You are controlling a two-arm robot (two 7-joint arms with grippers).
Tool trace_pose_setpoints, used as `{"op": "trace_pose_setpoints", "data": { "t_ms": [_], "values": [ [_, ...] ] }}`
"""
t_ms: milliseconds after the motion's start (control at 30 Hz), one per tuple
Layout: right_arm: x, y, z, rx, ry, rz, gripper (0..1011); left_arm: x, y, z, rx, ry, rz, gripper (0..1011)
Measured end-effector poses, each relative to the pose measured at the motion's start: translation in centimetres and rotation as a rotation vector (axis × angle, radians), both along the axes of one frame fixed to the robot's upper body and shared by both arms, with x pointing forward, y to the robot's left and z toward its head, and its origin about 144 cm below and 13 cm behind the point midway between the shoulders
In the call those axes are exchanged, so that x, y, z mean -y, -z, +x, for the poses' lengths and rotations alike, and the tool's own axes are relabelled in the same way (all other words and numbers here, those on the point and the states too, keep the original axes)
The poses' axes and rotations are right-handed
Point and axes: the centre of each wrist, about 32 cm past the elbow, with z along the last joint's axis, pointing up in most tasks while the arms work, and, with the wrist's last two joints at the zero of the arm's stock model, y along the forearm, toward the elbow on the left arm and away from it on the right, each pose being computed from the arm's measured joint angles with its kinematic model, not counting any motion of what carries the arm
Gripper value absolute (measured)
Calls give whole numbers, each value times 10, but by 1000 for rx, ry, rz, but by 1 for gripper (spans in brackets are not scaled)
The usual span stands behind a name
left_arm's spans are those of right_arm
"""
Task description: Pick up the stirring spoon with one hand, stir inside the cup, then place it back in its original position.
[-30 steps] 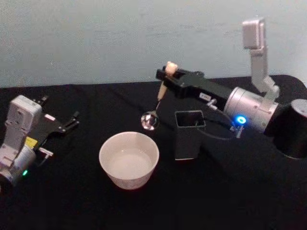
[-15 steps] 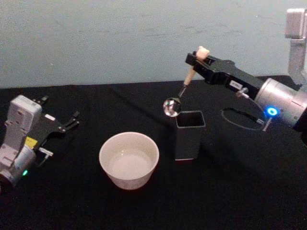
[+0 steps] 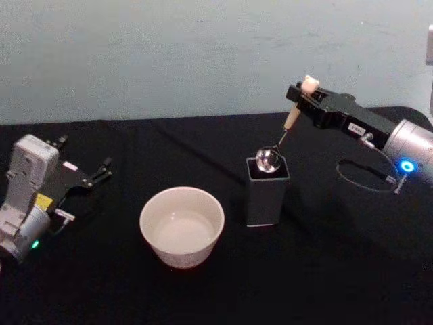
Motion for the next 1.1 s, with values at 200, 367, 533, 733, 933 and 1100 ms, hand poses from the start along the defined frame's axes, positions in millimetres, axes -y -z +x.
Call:
{"op": "trace_pose_setpoints", "data": {
  "t_ms": [200, 367, 533, 733, 933, 1100],
  "values": [
    [-1, 6, -1, -12, -7, -14, 210, 0, 0, 0, 0, 0, 0, 1001],
    [-3, 12, -1, -11, -5, -23, 210, 0, 0, 0, 0, 0, 0, 1002],
    [-6, 20, -1, -8, 0, -40, 210, 0, 0, 0, 0, 0, 0, 1001],
    [-7, 28, -1, -13, -4, -62, 210, 0, 0, 0, 0, 0, 0, 1001],
    [-7, 34, -3, -24, -15, -83, 210, 0, 0, 0, 0, 0, 0, 1001],
    [-8, 39, -4, -35, -25, -101, 210, 0, 0, 0, 0, 0, 0, 1001]
  ]
}}
